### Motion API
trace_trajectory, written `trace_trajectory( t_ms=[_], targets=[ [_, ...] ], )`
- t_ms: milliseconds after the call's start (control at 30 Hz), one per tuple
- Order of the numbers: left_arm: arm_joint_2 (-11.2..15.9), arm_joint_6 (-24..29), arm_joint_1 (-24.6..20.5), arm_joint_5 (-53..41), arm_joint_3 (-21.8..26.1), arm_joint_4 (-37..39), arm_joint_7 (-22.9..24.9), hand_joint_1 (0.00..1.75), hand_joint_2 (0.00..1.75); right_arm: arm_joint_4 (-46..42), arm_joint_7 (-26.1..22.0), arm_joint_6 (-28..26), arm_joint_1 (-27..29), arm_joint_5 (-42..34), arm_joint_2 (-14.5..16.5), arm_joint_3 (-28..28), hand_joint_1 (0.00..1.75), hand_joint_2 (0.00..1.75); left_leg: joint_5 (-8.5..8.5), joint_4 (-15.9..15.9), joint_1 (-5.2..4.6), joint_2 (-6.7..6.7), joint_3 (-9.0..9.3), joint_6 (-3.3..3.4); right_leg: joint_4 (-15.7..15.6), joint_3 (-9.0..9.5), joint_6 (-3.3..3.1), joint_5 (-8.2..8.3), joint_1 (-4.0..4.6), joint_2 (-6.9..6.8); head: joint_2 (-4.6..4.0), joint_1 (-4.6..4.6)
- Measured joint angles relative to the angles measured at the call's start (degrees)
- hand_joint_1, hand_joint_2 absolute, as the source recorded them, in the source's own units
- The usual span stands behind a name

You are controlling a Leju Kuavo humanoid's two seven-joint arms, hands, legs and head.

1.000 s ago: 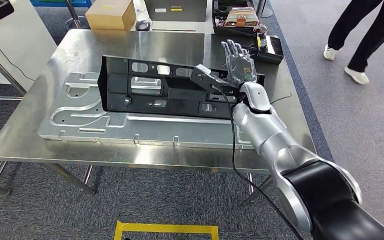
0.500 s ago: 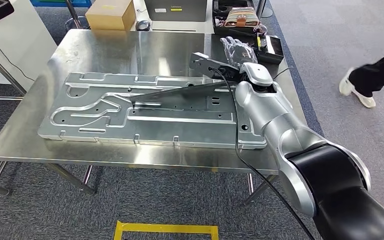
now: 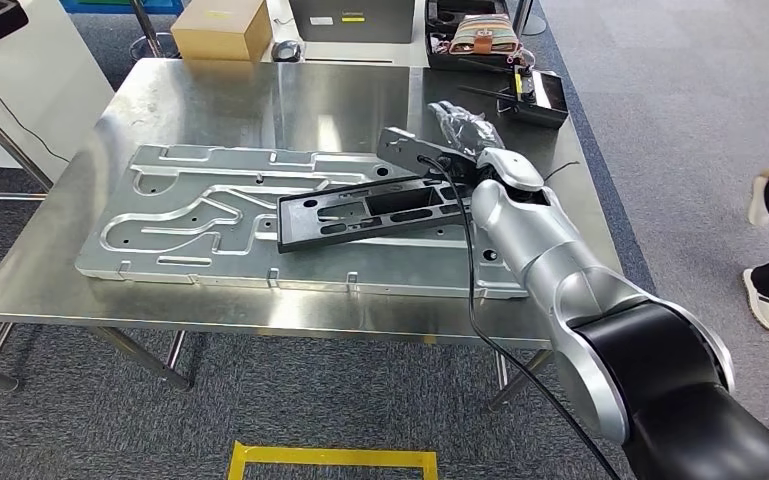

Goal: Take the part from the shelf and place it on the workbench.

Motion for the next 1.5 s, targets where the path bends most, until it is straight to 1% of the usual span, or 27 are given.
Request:
trace_trajectory(
  t_ms=[100, 167, 333, 433, 500, 600, 733, 833, 933, 1033, 1100, 1133, 1167, 1233, 1267, 1300, 1367, 1433, 1500],
  targets=[
    [0.0, 1.5, 0.2, 0.3, 0.0, 0.0, 1.9, 0.0, 0.0, -1.3, -6.8, -6.1, -0.1, -8.2, 0.2, -4.5, 0.0, 0.0, 0.0, 0.0, 0.0, -0.01, 0.0, 0.0, 0.0, 0.0, 0.0, 0.0, 0.0, -0.01, 0.0, 0.0],
    [0.0, 2.1, 0.3, 0.5, 0.0, 0.0, 2.9, 0.0, 0.0, -2.5, -10.7, -9.1, -0.4, -13.2, 0.3, -8.2, 0.0, 0.0, 0.0, 0.0, 0.0, -0.02, 0.0, 0.0, 0.0, 0.0, 0.0, 0.0, 0.0, -0.03, 0.0, 0.0],
    [0.0, 2.0, 0.3, 1.0, 0.1, 0.0, 3.5, 0.0, 0.0, -6.6, -19.1, -13.0, -0.6, -24.6, 0.3, -16.5, 0.0, 0.0, 0.0, 0.0, 0.0, -0.02, 0.01, 0.0, 0.0, 0.0, 0.0, 0.0, -0.01, -0.05, 0.01, 0.0],
    [0.0, 1.7, 0.2, 1.2, 0.2, 0.0, 3.5, 0.0, 0.0, -10.2, -22.9, -14.5, -0.3, -30.5, -0.4, -20.4, 0.0, 0.0, 0.0, 0.0, 0.0, -0.03, 0.03, 0.0, 0.0, 0.0, 0.0, 0.0, -0.03, -0.07, 0.0, 0.0],
    [0.0, 1.6, 0.2, 1.4, 0.2, 0.0, 3.4, 0.0, 0.0, -13.2, -24.1, -15.3, 0.5, -33.4, -1.5, -21.6, 0.0, 0.0, 0.0, 0.0, 0.0, -0.05, 0.04, 0.01, 0.0, 0.02, 0.0, 0.0, -0.03, -0.08, 0.0, 0.0],
    [0.0, 1.5, 0.3, 1.7, 0.2, 0.0, 3.2, 0.0, 0.0, -17.6, -24.8, -16.0, 2.2, -36.0, -3.6, -22.5, 0.0, 0.0, -0.01, 0.1, -0.01, -0.08, 0.03, 0.02, 0.0, 0.06, 0.0, 0.0, -0.04, -0.12, 0.0, 0.0],
    [0.0, 1.5, 0.3, 1.7, 0.3, 0.0, 3.2, 0.0, 0.0, -21.1, -24.8, -16.5, 3.6, -36.9, -5.4, -23.0, 0.0, 0.0, -0.03, 0.1, -0.03, 0.0, 0.05, 0.01, 0.0, 0.03, 0.03, 0.02, -0.05, 0.03, 0.0, 0.0],
    [0.0, 1.3, 0.2, 2.0, 0.6, 0.0, 3.1, 0.0, 0.0, -23.3, -25.2, -19.4, 5.2, -36.6, -7.0, -23.1, 0.0, 0.0, -0.03, 0.1, 0.0, 0.01, 0.12, 0.01, -0.1, 0.02, 0.07, 0.01, -0.05, -0.02, 0.0, 0.0],
    [-0.1, 1.1, 0.3, 2.4, 1.0, 0.0, 2.8, 0.0, 0.0, -26.4, -25.5, -25.0, 8.3, -34.8, -10.5, -23.3, 0.0, 0.0, -0.03, 0.1, 0.04, -0.36, 0.11, 0.03, -0.1, 0.17, 0.11, -0.08, -0.02, -0.46, 0.0, 0.0],
    [-0.1, 1.0, 0.6, 3.0, 1.2, 0.0, 2.5, 0.0, 0.0, -29.0, -25.4, -28.6, 11.7, -33.8, -14.4, -24.1, 0.0, 0.0, -0.1, 0.1, 0.03, -0.43, 0.14, 0.08, -0.1, 0.22, 0.13, -0.12, -0.04, -0.44, 0.0, 0.0],
    [-0.1, 1.3, 0.5, 3.5, 1.4, 0.0, 2.0, 0.0, 0.0, -30.4, -25.4, -30.6, 15.8, -35.9, -18.6, -25.9, 0.0, 0.0, -0.26, 0.2, 0.13, -0.55, 0.42, 0.25, -0.3, 0.47, 0.33, -0.32, 0.0, -0.57, 0.01, 0.0],
    [-0.2, 1.5, 0.6, 3.9, 1.5, 0.0, 1.7, 0.0, 0.0, -31.0, -26.0, -31.2, 19.0, -38.9, -21.3, -28.1, 0.0, 0.0, -0.39, 0.2, 0.24, -0.9, 0.64, 0.35, -0.5, 0.87, 0.44, -0.51, 0.1, -0.96, 0.01, 0.01],
    [-0.3, 1.7, 0.7, 4.2, 1.7, 0.0, 1.3, 0.0, 0.0, -31.4, -27.5, -30.8, 23.1, -43.5, -24.3, -31.6, 0.0, 0.0, -0.53, 0.3, 0.38, -1.42, 0.89, 0.43, -0.7, 1.43, 0.54, -0.73, 0.25, -1.51, 0.01, 0.01],
    [-0.5, 1.9, 1.4, 4.9, 2.2, 0.0, 0.6, 0.0, 0.0, -31.2, -32.2, -27.3, 32.2, -53.7, -28.6, -41.3, 0.0, 0.0, -0.84, 0.3, 0.53, -2.41, 1.29, 0.48, -1.1, 2.44, 0.6, -1.07, 0.49, -2.47, 0.0, 0.03],
    [-0.5, 2.0, 1.8, 5.2, 2.4, 0.0, 0.4, 0.0, 0.0, -30.6, -34.5, -25.1, 36.7, -57.8, -30.0, -46.6, 0.0, 0.0, -0.99, 0.3, 0.49, -2.61, 1.41, 0.5, -1.1, 2.69, 0.63, -1.16, 0.52, -2.62, 0.0, 0.04],
    [-0.5, 2.1, 2.1, 5.4, 2.7, 0.0, 0.2, 0.0, 0.0, -29.9, -35.8, -23.4, 40.7, -60.5, -30.8, -51.1, 0.0, 0.0, -1.12, 0.3, 0.41, -2.6, 1.48, 0.54, -1.2, 2.78, 0.68, -1.22, 0.51, -2.54, 0.0, 0.04],
    [-0.5, 2.1, 2.3, 5.6, 3.0, 0.0, 0.1, 0.0, 0.0, -27.2, -36.0, -21.4, 47.3, -64.4, -31.9, -59.6, 0.0, 0.0, -1.39, 0.3, 0.25, -2.32, 1.56, 0.62, -1.2, 2.8, 0.75, -1.33, 0.43, -2.19, 0.0, 0.04],
    [-0.5, 2.2, 2.3, 5.7, 3.4, 0.0, -0.1, 0.0, 0.0, -22.9, -35.0, -22.0, 52.4, -67.1, -32.4, -67.3, 0.0, 0.0, -1.61, 0.3, 0.2, -2.0, 1.67, 0.64, -1.2, 2.85, 0.78, -1.45, 0.39, -1.88, 0.0, 0.04],
    [-0.5, 2.2, 2.3, 5.8, 3.8, 0.0, -0.4, 0.0, 0.0, -18.2, -34.9, -24.4, 56.0, -68.3, -32.1, -73.7, 0.0, 0.0, -1.77, 0.3, 0.18, -1.71, 1.8, 0.63, -1.2, 2.89, 0.76, -1.53, 0.35, -1.57, 0.0, 0.03]
  ],
)
